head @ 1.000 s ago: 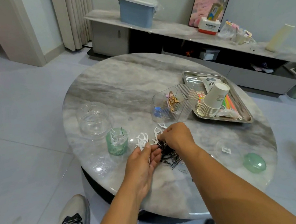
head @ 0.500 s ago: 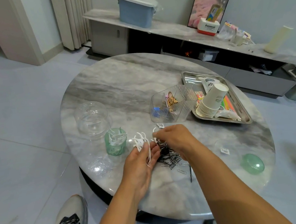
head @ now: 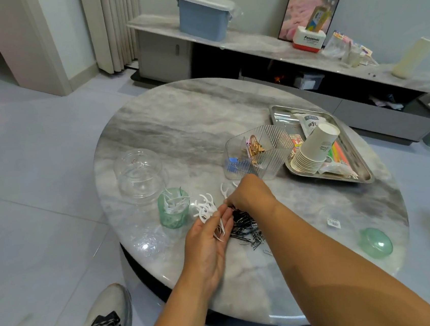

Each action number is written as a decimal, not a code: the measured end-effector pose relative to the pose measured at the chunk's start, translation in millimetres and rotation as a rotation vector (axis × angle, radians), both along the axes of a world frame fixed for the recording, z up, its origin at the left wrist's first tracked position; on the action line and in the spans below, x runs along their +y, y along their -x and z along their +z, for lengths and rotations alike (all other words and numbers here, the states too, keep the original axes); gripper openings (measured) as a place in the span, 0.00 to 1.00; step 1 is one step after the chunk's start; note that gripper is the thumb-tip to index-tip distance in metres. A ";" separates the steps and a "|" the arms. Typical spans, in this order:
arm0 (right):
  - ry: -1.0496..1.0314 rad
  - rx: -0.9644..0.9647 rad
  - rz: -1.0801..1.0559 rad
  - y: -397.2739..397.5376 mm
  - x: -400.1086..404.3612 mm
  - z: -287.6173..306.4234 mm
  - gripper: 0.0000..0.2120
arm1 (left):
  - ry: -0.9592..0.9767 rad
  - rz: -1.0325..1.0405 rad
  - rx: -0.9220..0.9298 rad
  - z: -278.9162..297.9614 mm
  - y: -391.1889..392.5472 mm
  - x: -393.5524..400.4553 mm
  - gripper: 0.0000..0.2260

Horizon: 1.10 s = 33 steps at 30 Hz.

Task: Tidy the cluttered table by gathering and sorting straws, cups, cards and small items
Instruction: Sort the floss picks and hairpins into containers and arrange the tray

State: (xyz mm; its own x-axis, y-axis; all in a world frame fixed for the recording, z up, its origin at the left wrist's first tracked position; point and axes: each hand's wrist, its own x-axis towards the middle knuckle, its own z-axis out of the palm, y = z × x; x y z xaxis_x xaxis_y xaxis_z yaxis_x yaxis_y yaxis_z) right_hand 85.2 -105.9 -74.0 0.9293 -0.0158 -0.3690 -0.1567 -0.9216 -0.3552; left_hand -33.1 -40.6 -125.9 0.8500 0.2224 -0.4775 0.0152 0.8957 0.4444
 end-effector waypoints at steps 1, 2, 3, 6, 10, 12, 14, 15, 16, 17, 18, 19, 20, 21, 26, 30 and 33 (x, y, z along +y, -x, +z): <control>-0.012 0.002 0.000 -0.3 -2.0 1.0 0.13 | 0.006 0.002 0.004 0.4 0.3 -0.1 0.12; -0.020 -0.011 0.002 0.1 -4.7 2.1 0.12 | 0.021 0.008 0.007 1.2 0.4 -0.2 0.13; -0.038 -0.041 -0.005 1.1 -8.2 3.4 0.11 | 0.039 0.014 0.006 1.8 0.6 -0.1 0.15; -0.109 -0.171 -0.056 10.3 -20.2 7.7 0.06 | 0.054 0.009 0.001 3.8 0.8 -0.1 0.22; -0.082 -0.212 -0.074 26.9 -27.1 8.8 0.06 | 0.065 0.009 0.002 5.1 1.4 -0.9 0.26; -0.080 -0.189 -0.102 29.2 -30.0 4.9 0.07 | 0.071 0.024 0.002 4.9 2.2 -1.1 0.26; -0.093 -0.187 -0.120 27.6 -31.3 1.5 0.08 | 0.083 0.040 -0.002 4.7 2.7 -1.2 0.26; -0.094 -0.190 -0.117 26.8 -29.6 0.9 0.11 | 0.084 0.047 -0.004 4.7 2.7 -1.4 0.26; -0.082 -0.186 -0.108 25.9 -26.8 0.3 0.14 | 0.085 0.052 -0.006 4.9 2.7 -1.6 0.26; -0.064 -0.177 -0.097 25.1 -23.1 -0.6 0.16 | 0.088 0.057 -0.007 5.1 2.4 -1.9 0.25; -0.044 -0.167 -0.083 23.8 -19.0 -2.2 0.18 | 0.092 0.060 -0.008 5.5 1.7 -2.0 0.25; -0.028 -0.157 -0.068 22.3 -14.9 -4.1 0.17 | 0.096 0.063 -0.007 5.8 1.1 -2.0 0.26; -0.014 -0.146 -0.058 20.7 -11.3 -5.9 0.15 | 0.099 0.065 -0.006 6.4 0.7 -1.9 0.26; -0.005 -0.132 -0.056 19.2 -8.6 -6.7 0.12 | 0.101 0.067 -0.002 6.7 0.7 -1.7 0.26; -0.087 -0.108 -0.123 12.6 -14.6 -2.0 0.09 | 0.086 0.062 0.012 5.3 1.4 -1.0 0.26; -0.389 -0.051 -0.208 18.2 -24.5 12.8 0.12 | 0.071 0.046 0.004 5.1 0.7 -1.1 0.27; -0.474 0.122 -0.083 38.5 -25.6 15.8 0.13 | 0.108 0.052 -0.037 5.0 0.8 -0.4 0.24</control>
State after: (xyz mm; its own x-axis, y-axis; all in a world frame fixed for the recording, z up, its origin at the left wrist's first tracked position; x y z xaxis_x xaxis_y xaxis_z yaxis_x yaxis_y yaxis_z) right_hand 46.7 -131.5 -58.2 0.8817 0.1076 -0.4594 -0.2895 -0.6455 -0.7068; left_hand -33.9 -41.1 -120.9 0.8562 0.2152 -0.4698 -0.0467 0.9377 0.3444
